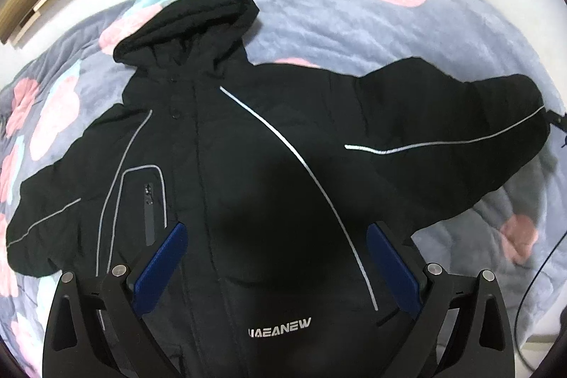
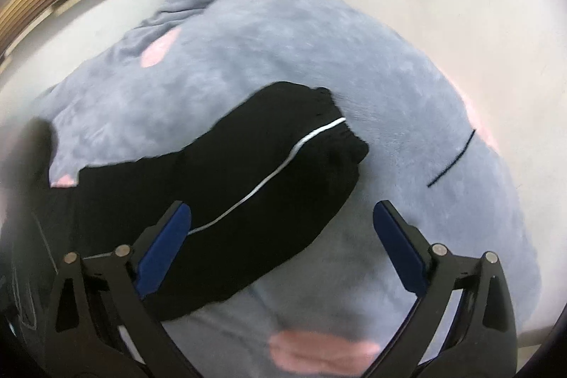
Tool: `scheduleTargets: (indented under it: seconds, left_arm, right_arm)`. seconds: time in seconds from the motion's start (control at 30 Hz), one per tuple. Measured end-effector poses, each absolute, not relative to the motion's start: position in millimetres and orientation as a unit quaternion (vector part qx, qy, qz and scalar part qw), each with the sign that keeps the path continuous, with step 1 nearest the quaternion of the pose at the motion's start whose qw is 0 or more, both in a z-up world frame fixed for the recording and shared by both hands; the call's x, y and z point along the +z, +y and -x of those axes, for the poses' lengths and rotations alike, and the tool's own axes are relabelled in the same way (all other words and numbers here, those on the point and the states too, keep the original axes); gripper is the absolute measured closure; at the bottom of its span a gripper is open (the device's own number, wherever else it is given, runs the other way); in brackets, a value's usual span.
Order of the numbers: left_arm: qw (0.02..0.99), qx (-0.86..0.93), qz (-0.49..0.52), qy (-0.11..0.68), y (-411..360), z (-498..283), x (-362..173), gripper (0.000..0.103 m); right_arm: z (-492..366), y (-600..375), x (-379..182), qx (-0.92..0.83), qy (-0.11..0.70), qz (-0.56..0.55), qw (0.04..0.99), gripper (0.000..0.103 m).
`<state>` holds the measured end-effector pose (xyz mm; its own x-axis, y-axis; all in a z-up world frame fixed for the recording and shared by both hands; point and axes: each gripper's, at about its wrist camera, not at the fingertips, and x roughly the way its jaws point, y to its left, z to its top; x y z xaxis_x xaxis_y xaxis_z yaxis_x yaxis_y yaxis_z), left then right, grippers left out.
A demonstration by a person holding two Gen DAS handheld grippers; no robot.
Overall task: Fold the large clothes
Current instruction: 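Grasp the sleeve cuff with the right gripper and lift it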
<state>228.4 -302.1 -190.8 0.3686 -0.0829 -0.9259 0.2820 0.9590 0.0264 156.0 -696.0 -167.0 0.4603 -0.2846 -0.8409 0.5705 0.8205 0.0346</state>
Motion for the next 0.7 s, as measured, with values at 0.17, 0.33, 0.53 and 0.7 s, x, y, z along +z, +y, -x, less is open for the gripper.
scheduleTargets:
  seconds: [0.17, 0.33, 0.53, 0.7]
  left_arm:
    - [0.817, -0.113, -0.100, 0.556, -308.8, -231.3, -199.6, 0.002]
    - [0.826, -0.125, -0.112, 0.538, -331.8, -245.9, -208.1, 0.002]
    - [0.829, -0.174, -0.108, 0.520, -381.3, -273.7, -223.7, 0.002]
    - [0.808, -0.204, -0.132, 0.537, -425.5, -290.8, -270.5, 0.002]
  right_arm:
    - [-171.7, -727.4, -190.7, -0.267, 0.465, -0.182, 0.824, 0.014]
    - [-183.9, -733.6, -214.7, -0.256, 0.497, -0.191, 0.807, 0.073]
    - [-166.0, -695.8, -155.2, -0.218, 0.450, -0.149, 0.853, 0.095]
    - [-135.7, -726.7, -148.1, -0.276, 0.430, -0.174, 0.842, 0.095]
